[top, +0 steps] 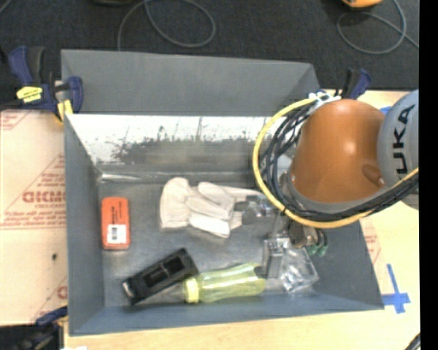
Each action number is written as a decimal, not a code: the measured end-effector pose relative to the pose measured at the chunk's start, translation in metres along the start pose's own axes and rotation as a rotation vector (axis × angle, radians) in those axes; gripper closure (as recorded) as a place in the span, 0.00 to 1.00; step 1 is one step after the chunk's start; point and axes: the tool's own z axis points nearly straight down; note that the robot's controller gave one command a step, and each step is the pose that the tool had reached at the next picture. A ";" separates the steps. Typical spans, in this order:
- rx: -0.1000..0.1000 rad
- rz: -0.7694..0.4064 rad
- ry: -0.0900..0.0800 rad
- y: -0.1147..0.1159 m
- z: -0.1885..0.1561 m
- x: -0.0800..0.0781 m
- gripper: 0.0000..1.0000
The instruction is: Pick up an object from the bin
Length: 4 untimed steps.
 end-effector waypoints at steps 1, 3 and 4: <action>0.000 0.000 -0.007 0.000 -0.004 -0.001 0.00; 0.001 -0.159 -0.005 0.028 0.073 0.004 0.00; 0.002 -0.272 -0.011 0.011 0.086 0.003 0.00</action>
Offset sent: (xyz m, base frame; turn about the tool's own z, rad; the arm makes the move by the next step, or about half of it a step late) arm -0.0056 0.0417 -0.1562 -0.2597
